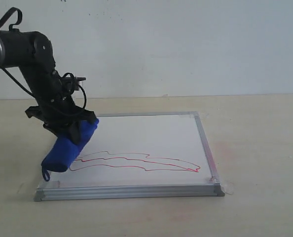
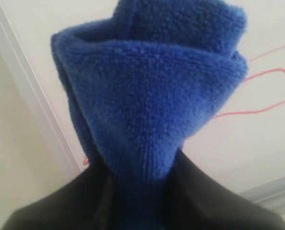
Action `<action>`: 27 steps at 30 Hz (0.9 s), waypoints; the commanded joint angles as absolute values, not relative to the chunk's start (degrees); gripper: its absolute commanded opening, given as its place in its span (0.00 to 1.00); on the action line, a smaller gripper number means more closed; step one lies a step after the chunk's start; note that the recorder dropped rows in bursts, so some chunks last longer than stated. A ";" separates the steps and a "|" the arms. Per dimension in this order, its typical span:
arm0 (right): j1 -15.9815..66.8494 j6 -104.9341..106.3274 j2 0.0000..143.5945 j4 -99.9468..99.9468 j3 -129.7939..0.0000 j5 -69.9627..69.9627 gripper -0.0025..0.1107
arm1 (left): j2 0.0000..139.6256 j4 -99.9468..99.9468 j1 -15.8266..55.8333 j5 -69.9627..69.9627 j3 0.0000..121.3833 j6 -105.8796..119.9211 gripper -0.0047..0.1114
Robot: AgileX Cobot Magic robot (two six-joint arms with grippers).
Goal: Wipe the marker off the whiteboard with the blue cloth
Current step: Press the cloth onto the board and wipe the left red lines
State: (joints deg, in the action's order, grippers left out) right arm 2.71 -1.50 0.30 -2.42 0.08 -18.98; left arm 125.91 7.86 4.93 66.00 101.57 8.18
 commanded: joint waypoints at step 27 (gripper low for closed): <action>2.32 -1.30 0.00 -2.49 0.00 -18.37 0.02 | 115.32 3.56 4.56 43.88 78.77 9.49 0.08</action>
State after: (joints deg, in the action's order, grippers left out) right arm 2.71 -1.50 0.30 -2.42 0.08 -18.98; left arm 114.39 3.60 4.52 44.90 78.91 9.14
